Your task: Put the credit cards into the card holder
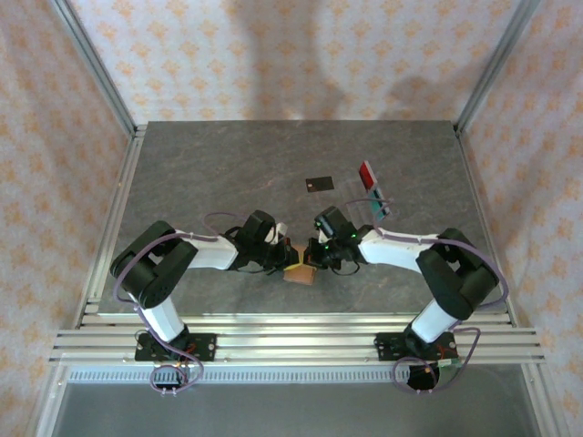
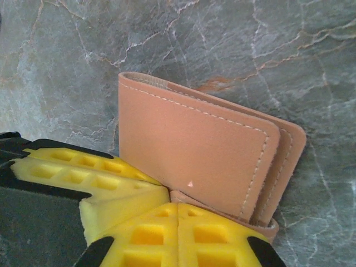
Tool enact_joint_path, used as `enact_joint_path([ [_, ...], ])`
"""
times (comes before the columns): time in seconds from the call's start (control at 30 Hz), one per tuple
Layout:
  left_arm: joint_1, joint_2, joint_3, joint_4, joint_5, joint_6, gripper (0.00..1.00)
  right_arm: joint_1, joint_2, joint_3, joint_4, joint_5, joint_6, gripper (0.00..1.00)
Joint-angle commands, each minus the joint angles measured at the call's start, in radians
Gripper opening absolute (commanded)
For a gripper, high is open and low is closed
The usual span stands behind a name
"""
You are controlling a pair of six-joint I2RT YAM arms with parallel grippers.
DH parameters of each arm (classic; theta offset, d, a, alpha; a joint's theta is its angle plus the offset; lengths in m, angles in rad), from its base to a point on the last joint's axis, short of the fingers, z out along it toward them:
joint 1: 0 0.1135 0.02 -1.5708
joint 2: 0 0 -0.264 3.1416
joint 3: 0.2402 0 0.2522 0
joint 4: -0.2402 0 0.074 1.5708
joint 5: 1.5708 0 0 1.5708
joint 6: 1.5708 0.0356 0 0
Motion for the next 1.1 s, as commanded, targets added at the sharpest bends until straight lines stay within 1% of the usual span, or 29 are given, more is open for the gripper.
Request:
enact_joint_path([
  [0.0,0.0,0.037,-0.013,0.031,-0.028,-0.021,0.0,0.009,0.059,-0.061,-0.091,0.106,-0.007,0.0],
  [0.07,0.0,0.0,-0.003,0.038,-0.029,-0.031,0.04,0.009,-0.015,-0.056,-0.107,0.125,-0.009,0.0],
  [0.13,0.0,-0.072,0.015,0.038,-0.038,-0.038,0.08,0.009,-0.09,-0.015,-0.184,0.177,-0.034,0.04],
  [0.17,0.0,-0.107,0.028,0.034,-0.045,-0.038,0.12,0.006,-0.113,0.003,-0.213,0.197,-0.048,0.04],
  [0.2,0.0,-0.164,0.048,0.012,-0.06,-0.028,0.17,0.001,-0.134,0.023,-0.235,0.213,-0.062,0.05],
  [0.27,0.0,-0.253,0.107,-0.086,-0.106,0.018,0.28,-0.013,-0.151,0.048,-0.242,0.203,-0.087,0.07],
  [0.33,0.003,-0.327,0.187,-0.227,-0.159,0.084,0.38,-0.018,-0.17,0.07,-0.228,0.186,-0.109,0.15],
  [0.37,0.005,-0.355,0.22,-0.283,-0.18,0.116,0.42,-0.018,-0.188,0.078,-0.226,0.187,-0.116,0.18],
  [0.4,0.009,-0.386,0.254,-0.351,-0.207,0.155,0.46,-0.018,-0.218,0.089,-0.225,0.207,-0.123,0.22],
  [0.47,0.021,-0.444,0.307,-0.513,-0.305,0.236,0.55,-0.018,-0.307,0.112,-0.256,0.297,-0.148,0.32],
  [0.5,0.029,-0.487,0.333,-0.588,-0.382,0.284,0.61,-0.018,-0.367,0.123,-0.282,0.369,-0.171,0.4],
  [0.53,0.034,-0.523,0.355,-0.685,-0.468,0.336,0.71,-0.02,-0.419,0.127,-0.301,0.447,-0.197,0.48],
  [0.57,0.038,-0.552,0.368,-0.736,-0.519,0.388,0.96,-0.021,-0.487,0.125,-0.314,0.517,-0.225,0.55],
  [0.6,0.045,-0.581,0.388,-0.797,-0.582,0.446,0.99,-0.026,-0.55,0.117,-0.323,0.593,-0.258,0.61],
  [0.63,0.05,-0.604,0.405,-0.855,-0.676,0.496,0.99,-0.031,-0.607,0.101,-0.321,0.675,-0.297,0.66],
  [0.67,0.055,-0.617,0.414,-0.897,-0.776,0.521,0.99,-0.036,-0.654,0.08,-0.31,0.746,-0.328,0.67],
  [0.7,0.06,-0.629,0.421,-0.934,-0.884,0.548,0.99,-0.046,-0.703,0.047,-0.292,0.813,-0.364,0.72],
  [0.73,0.059,-0.641,0.411,-0.941,-0.974,0.591,1.0,-0.06,-0.754,-0.002,-0.25,0.848,-0.423,0.88],
  [0.77,0.061,-0.655,0.386,-0.926,-1.042,0.63,1.0,-0.068,-0.8,-0.058,-0.201,0.873,-0.489,1.0],
  [0.83,0.064,-0.687,0.31,-0.866,-1.225,0.699,1.0,-0.081,-0.919,-0.208,-0.04,0.993,-0.563,1.0],
  [0.87,0.069,-0.697,0.274,-0.835,-1.287,0.726,1.0,-0.093,-0.974,-0.272,0.04,1.006,-0.607,1.0],
  [0.9,0.086,-0.708,0.251,-0.813,-1.332,0.745,1.0,-0.111,-1.037,-0.357,0.133,0.993,-0.67,1.0],
  [0.93,0.107,-0.718,0.215,-0.777,-1.344,0.776,1.0,-0.136,-1.096,-0.425,0.2,1.009,-0.687,1.0],
  [0.97,0.126,-0.729,0.179,-0.73,-1.313,0.852,1.0,-0.175,-1.122,-0.459,0.212,1.013,-0.673,1.0],
  [1.0,0.142,-0.749,0.106,-0.626,-1.251,0.974,1.0,-0.22,-1.145,-0.476,0.189,0.994,-0.648,1.0],
  [1.03,0.152,-0.775,0.028,-0.522,-1.238,1.038,1.0,-0.273,-1.147,-0.482,0.162,0.962,-0.641,1.0],
  [1.07,0.16,-0.798,-0.035,-0.439,-1.295,1.034,1.0,-0.31,-1.142,-0.498,0.17,0.931,-0.656,1.0],
])
